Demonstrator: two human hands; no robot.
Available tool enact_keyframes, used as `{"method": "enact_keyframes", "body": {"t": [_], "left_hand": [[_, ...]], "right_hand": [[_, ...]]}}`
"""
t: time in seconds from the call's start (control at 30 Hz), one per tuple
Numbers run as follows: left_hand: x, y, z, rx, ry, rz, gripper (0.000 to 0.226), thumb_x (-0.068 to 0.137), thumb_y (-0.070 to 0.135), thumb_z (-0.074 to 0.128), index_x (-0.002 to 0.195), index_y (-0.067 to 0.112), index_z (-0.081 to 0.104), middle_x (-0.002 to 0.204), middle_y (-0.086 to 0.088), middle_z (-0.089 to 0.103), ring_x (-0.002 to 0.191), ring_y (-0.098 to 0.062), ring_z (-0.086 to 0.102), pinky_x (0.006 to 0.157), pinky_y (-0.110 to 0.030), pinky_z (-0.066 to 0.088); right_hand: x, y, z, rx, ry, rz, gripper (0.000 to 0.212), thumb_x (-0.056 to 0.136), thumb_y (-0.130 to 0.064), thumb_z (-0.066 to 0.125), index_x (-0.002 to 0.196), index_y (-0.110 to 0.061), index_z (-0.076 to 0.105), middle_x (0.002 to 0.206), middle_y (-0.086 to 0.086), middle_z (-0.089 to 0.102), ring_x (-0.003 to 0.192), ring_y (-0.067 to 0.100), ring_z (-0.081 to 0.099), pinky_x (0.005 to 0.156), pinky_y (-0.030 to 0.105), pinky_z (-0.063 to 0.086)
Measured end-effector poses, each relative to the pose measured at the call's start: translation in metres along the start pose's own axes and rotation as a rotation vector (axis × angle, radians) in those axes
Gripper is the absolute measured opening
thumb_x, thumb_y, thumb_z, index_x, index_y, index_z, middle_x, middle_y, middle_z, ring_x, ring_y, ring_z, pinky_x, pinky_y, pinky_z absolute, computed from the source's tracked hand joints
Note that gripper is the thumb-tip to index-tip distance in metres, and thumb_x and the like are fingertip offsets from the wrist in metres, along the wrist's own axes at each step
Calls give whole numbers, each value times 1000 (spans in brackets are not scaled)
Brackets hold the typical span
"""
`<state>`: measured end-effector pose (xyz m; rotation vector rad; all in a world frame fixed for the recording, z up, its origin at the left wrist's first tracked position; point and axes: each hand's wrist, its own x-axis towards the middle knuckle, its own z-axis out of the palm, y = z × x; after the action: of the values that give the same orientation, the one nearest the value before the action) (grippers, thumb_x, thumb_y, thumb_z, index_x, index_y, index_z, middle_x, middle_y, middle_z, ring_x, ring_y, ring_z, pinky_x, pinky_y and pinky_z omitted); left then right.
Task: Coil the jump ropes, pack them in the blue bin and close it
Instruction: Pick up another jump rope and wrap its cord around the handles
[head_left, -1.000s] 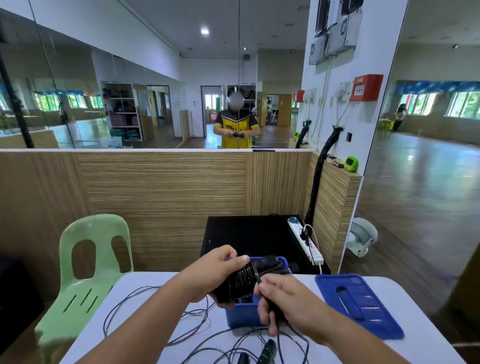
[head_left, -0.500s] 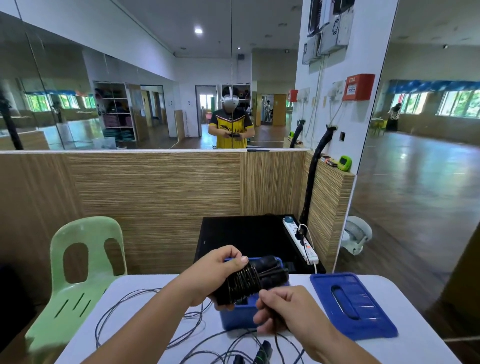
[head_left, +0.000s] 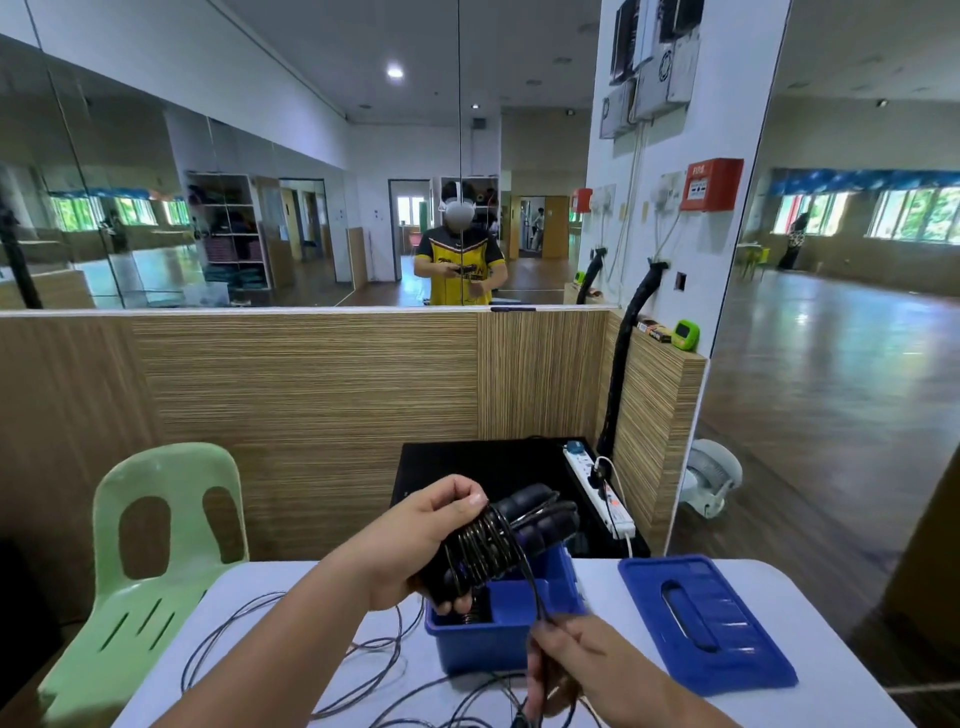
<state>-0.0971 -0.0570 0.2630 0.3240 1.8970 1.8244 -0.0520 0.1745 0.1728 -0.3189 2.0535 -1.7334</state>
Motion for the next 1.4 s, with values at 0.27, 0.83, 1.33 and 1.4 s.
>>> {"method": "enact_keyframes", "body": {"t": [0.27, 0.83, 1.33, 1.4], "left_hand": [[-18, 17, 18, 20, -278, 17, 37, 101, 15, 62, 135, 20, 46, 108, -25, 65, 56, -25, 69, 41, -28, 54], [-36, 34, 40, 661, -413, 7, 41, 108, 17, 50, 145, 32, 57, 108, 38, 68, 98, 21, 62, 92, -9, 47], [-19, 3, 21, 678, -184, -45, 40, 105, 33, 50, 129, 64, 57, 137, 11, 65, 125, -18, 60, 116, -42, 40], [-20, 1, 21, 667, -165, -39, 41, 105, 33, 51, 129, 66, 56, 134, 8, 66, 119, -21, 63, 113, -42, 44]], "right_hand": [[26, -14, -21, -286, -59, 15, 36, 98, -41, 52, 81, -13, 68, 90, 9, 76, 82, 16, 69, 85, 43, 55], [54, -148, -51, -1201, -135, 38, 59, 55, -69, 86, 69, -15, 68, 56, -7, 60, 54, 12, 58, 54, 32, 49], [19, -176, -16, -1087, 57, 18, 36, 92, -32, 53, 67, -12, 71, 47, -5, 57, 51, 25, 63, 52, 31, 57], [12, -172, -13, -965, 66, 41, 37, 94, -27, 48, 68, -12, 69, 43, -9, 56, 47, 17, 55, 50, 29, 55]]}}
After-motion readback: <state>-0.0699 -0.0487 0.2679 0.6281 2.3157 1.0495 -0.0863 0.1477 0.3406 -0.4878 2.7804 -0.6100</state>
